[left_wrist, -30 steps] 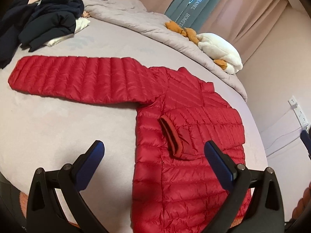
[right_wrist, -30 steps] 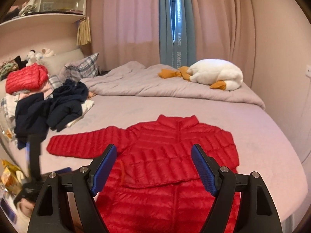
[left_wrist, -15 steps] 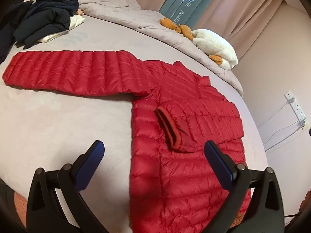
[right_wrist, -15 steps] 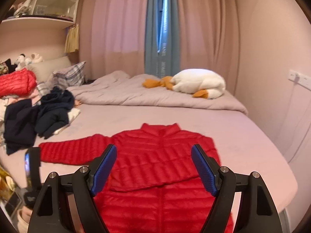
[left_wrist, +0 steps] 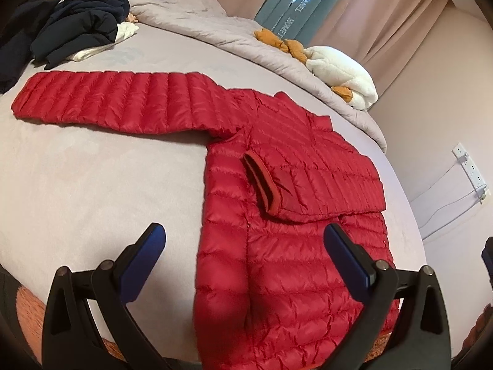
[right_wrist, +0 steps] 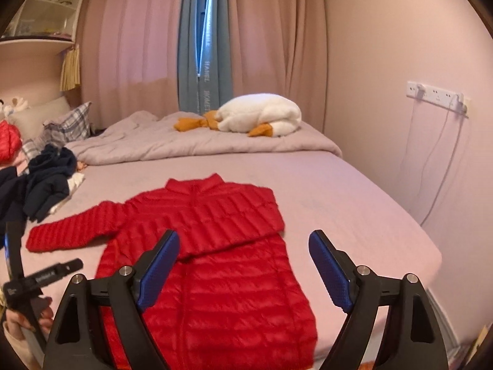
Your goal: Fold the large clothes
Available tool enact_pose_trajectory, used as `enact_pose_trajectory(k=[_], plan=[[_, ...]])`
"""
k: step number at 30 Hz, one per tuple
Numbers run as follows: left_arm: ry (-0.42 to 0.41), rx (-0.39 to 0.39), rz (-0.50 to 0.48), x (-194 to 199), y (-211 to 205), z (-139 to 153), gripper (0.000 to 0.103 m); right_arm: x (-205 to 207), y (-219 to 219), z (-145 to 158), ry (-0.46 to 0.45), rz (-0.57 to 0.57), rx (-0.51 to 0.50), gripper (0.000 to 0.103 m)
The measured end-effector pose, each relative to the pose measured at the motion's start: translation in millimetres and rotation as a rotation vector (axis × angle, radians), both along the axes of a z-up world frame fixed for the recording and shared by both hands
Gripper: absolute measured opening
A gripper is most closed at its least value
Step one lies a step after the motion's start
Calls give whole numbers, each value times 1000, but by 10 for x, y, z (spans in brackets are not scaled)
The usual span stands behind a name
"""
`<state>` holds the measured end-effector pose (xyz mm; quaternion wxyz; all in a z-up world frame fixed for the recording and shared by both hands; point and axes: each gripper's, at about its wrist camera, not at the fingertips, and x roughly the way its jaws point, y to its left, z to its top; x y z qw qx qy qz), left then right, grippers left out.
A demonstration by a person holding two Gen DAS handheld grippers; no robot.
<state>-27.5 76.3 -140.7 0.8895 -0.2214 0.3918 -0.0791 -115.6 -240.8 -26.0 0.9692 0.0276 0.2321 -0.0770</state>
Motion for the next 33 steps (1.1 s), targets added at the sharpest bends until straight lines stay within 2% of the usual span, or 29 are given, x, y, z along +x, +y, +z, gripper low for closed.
enact_pose_trajectory(k=[4, 8, 11, 13, 16, 20, 21, 22, 23, 25, 27, 30, 33], plan=[[0, -12, -9, 30, -94, 17, 102, 45, 86, -73, 29, 71, 53, 85], [-10, -56, 11, 135, -173, -22, 102, 106, 266, -93, 27, 152, 58, 85], [33, -127, 10, 305, -231, -143, 98, 248, 324, -109, 50, 188, 84, 85], [56, -195, -7, 456, -282, -232, 91, 388, 323, -106, 74, 210, 122, 85], [59, -263, -20, 640, -372, -330, 86, 549, 340, -89, 95, 223, 149, 85], [92, -320, -31, 886, -464, -516, 84, 730, 326, -8, 102, 237, 149, 85], [109, -311, -32, 959, -493, -570, 77, 784, 306, 14, 103, 235, 152, 85], [120, -289, -29, 1026, -520, -604, 60, 820, 294, 14, 105, 234, 156, 85], [126, -272, -24, 1071, -527, -616, 49, 851, 291, 4, 107, 234, 160, 85], [128, -296, -36, 1198, -535, -618, 19, 920, 270, -33, 120, 226, 166, 85], [123, -282, -26, 1283, -531, -534, 15, 986, 245, -71, 129, 212, 179, 85], [47, -190, -2, 1379, -500, -229, 13, 1068, 189, -123, 141, 198, 192, 85], [-28, -155, -8, 1477, -410, 104, 13, 1164, 85, -142, 153, 174, 198, 85]])
